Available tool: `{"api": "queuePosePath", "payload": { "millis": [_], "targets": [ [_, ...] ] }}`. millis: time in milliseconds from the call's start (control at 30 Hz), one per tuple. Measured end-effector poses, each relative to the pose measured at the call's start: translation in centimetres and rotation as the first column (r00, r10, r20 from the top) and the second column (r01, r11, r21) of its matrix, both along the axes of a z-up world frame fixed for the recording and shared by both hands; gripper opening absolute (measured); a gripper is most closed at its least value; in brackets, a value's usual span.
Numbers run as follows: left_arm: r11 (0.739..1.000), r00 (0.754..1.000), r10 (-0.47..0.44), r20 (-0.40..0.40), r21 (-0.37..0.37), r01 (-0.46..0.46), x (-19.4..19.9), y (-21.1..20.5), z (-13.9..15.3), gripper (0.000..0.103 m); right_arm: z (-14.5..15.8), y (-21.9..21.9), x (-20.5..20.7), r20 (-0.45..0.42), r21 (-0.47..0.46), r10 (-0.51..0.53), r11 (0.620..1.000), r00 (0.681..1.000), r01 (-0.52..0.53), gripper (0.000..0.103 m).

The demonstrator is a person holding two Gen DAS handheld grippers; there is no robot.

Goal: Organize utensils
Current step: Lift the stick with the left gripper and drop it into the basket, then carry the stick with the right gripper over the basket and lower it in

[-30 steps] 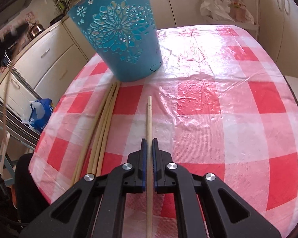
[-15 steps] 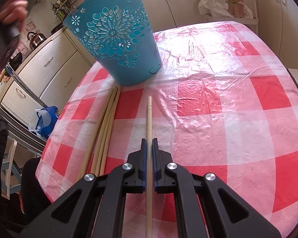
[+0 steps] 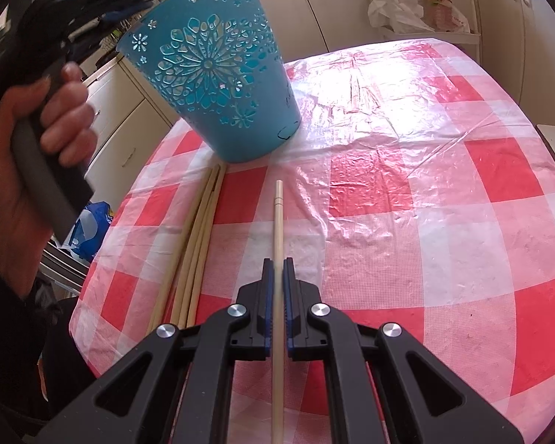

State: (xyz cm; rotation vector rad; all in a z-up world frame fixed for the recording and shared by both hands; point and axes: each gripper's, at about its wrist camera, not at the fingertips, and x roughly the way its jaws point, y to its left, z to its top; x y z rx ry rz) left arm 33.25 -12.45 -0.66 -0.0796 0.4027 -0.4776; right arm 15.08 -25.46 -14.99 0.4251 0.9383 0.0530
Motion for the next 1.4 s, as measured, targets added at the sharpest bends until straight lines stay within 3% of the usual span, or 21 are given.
{"api": "queuePosePath", "payload": {
  "millis": [67,367,633,867,1133,1400],
  "targets": [
    [1.000,1.000,0.002,-0.013,0.010,-0.002,-0.9,0.5,-0.2,0.032,0.0,0.0,-0.1,0.003,0.000,-0.003,1.000,1.000,0.003,0.006],
    [1.000,0.998,0.000,-0.056,0.002,0.000,-5.6,2.6,0.0,0.050,-0.1,-0.2,-0.6,0.019,0.029,-0.026,0.999,0.999,0.025,0.006],
    [1.000,0.996,-0.017,-0.084,0.002,0.018,-8.5,3.5,0.0,0.058,0.1,-0.4,-1.6,0.048,0.076,-0.072,0.995,0.996,0.068,0.006],
    [1.000,0.991,-0.008,-0.131,-0.031,0.004,-9.3,4.6,-0.1,0.061,2.6,-0.4,-2.8,0.189,0.101,-0.099,0.992,0.977,0.081,0.006],
    [0.999,0.992,-0.012,-0.124,-0.050,0.005,-10.3,4.8,0.8,0.062,7.0,0.2,-3.6,0.373,0.037,-0.110,0.994,0.921,0.104,0.006],
    [0.992,0.992,0.028,-0.120,-0.117,-0.042,-10.5,6.1,2.3,0.065,12.6,0.1,-2.4,0.572,0.028,-0.115,0.992,0.812,0.121,0.006]
  ]
}}
